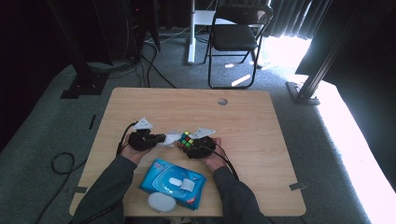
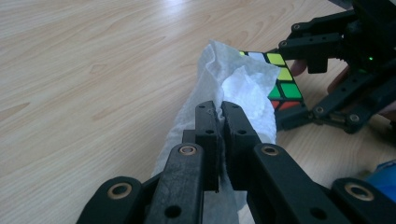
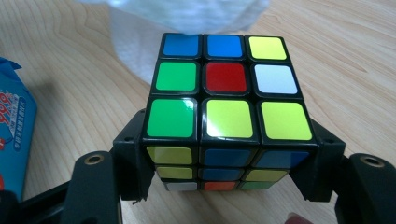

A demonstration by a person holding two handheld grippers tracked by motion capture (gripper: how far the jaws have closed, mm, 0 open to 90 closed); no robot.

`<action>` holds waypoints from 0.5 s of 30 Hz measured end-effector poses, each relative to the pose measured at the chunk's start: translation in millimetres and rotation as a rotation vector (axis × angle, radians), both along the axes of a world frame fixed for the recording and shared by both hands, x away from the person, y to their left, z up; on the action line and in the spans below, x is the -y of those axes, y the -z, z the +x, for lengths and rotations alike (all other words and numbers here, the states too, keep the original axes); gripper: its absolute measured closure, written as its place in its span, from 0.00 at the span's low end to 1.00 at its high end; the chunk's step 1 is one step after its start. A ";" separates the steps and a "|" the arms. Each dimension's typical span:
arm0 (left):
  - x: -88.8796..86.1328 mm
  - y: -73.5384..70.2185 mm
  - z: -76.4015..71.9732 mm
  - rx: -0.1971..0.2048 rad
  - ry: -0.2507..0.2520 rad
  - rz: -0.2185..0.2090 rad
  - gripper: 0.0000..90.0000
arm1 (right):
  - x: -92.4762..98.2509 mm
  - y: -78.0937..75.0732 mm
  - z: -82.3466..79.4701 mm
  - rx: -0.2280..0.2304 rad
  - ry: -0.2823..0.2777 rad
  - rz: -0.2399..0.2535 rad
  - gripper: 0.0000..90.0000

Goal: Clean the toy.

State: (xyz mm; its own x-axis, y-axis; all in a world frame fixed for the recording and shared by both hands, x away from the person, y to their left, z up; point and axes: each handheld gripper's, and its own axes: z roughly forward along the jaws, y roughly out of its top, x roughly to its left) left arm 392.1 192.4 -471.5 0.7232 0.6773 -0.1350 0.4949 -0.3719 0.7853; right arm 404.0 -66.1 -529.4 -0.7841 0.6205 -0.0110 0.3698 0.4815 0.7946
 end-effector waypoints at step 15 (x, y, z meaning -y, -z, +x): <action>22.9 -3.1 11.2 0.034 0.046 0.044 0.96 | -14.5 -5.0 -1.1 0.010 -0.031 -0.006 0.38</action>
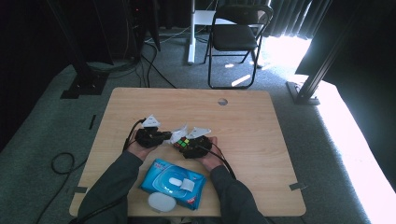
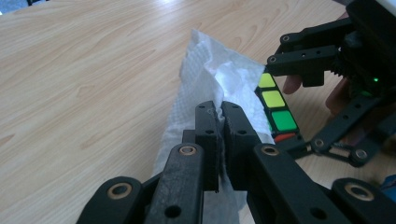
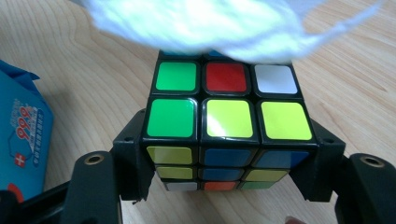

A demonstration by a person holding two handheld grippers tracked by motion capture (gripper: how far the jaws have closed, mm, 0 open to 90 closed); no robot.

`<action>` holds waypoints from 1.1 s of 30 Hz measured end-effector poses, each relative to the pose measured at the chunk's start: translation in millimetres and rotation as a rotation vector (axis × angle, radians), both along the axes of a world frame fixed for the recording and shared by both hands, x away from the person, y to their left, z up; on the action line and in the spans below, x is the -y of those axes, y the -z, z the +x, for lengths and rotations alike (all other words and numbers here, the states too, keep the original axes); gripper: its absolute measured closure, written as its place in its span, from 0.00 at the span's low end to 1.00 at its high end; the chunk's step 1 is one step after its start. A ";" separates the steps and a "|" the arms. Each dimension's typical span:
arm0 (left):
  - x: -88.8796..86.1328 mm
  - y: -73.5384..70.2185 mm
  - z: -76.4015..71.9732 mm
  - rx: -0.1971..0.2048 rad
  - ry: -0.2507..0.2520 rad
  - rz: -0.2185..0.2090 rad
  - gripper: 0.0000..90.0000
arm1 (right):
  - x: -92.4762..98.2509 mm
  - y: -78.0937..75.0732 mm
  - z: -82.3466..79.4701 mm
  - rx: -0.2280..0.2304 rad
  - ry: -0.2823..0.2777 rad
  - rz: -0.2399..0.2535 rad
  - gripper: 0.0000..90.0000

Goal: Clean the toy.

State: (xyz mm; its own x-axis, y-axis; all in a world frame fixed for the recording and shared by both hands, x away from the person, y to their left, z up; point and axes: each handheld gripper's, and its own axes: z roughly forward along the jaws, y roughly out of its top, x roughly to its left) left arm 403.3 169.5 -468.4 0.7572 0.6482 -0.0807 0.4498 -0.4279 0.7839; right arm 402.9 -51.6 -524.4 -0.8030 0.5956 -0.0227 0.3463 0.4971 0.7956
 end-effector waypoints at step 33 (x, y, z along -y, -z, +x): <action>49.1 -0.1 -15.9 0.027 0.187 0.098 0.96 | -4.0 -2.6 2.3 0.006 0.008 -0.006 0.38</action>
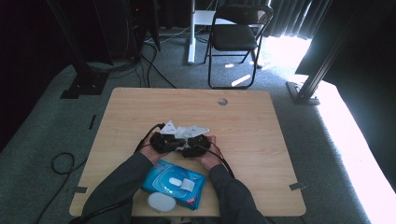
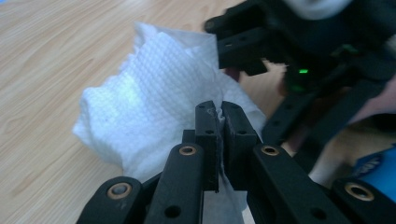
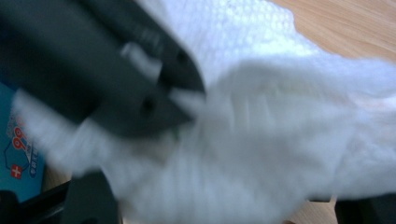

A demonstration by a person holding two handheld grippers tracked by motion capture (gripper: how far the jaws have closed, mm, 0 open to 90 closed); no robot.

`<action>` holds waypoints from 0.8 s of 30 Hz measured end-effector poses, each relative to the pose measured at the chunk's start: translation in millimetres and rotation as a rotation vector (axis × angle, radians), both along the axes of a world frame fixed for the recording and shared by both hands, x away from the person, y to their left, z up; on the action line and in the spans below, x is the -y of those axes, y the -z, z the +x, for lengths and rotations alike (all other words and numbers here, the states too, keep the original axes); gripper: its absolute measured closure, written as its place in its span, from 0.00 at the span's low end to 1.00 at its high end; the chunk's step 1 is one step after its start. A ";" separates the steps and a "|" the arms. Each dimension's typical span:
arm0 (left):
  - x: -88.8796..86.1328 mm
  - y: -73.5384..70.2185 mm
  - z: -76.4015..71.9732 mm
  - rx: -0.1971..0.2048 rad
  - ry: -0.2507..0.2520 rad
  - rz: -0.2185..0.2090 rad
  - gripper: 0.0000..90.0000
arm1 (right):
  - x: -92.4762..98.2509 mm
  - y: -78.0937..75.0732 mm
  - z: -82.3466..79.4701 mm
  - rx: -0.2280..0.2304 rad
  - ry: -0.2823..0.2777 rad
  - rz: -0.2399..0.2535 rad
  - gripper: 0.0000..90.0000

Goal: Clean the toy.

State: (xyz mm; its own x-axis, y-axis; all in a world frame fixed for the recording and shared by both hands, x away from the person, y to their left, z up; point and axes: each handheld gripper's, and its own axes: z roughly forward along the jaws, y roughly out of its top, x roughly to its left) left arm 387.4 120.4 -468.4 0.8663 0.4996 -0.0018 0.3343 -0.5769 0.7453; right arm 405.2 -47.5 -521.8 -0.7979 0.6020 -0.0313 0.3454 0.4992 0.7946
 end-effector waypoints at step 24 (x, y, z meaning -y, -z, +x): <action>-20.4 -4.7 14.3 0.031 -0.110 -0.008 0.96 | -1.5 -5.7 -5.8 0.018 -0.029 0.012 0.38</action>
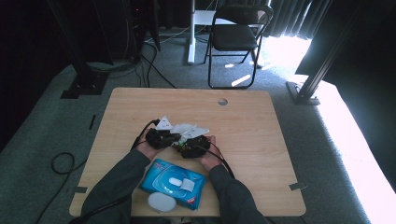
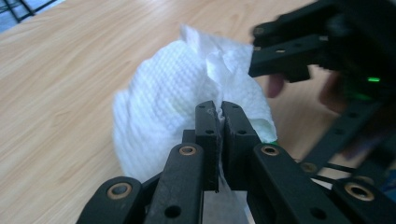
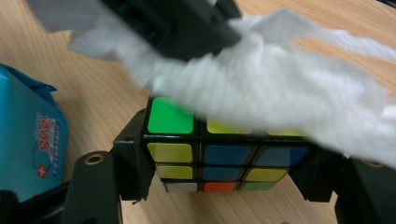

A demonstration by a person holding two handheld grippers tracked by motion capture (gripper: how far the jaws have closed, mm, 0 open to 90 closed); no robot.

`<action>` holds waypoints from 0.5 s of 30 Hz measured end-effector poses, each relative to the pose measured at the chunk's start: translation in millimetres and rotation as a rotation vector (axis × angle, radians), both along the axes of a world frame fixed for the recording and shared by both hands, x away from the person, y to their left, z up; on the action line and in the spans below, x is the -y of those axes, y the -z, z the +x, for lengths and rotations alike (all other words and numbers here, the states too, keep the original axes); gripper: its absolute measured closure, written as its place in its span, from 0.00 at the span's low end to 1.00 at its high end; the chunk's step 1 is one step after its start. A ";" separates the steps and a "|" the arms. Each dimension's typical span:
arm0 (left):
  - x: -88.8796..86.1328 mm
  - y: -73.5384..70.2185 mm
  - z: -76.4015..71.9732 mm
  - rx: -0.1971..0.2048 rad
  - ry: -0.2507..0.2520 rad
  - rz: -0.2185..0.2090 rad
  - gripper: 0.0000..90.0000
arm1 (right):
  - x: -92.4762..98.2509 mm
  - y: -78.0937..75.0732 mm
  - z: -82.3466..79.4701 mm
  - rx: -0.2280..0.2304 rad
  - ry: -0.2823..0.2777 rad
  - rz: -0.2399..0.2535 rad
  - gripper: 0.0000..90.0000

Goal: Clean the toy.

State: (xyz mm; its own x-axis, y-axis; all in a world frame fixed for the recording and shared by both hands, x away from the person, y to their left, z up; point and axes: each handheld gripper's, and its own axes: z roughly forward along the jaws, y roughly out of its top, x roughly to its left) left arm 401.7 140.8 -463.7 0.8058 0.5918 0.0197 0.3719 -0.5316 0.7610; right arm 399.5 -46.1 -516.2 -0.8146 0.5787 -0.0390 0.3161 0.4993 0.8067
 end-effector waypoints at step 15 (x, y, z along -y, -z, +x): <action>-7.4 1.2 8.7 -0.002 -0.064 -0.012 0.96 | -3.4 -1.4 -4.1 0.011 -0.040 -0.001 0.38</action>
State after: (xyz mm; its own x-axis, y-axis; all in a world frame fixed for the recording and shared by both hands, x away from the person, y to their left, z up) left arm 410.3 148.2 -464.9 0.7663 0.6425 0.0104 0.4067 -0.4974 0.7663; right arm 395.4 -42.7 -514.7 -0.8365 0.5459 -0.0483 0.2874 0.5120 0.8094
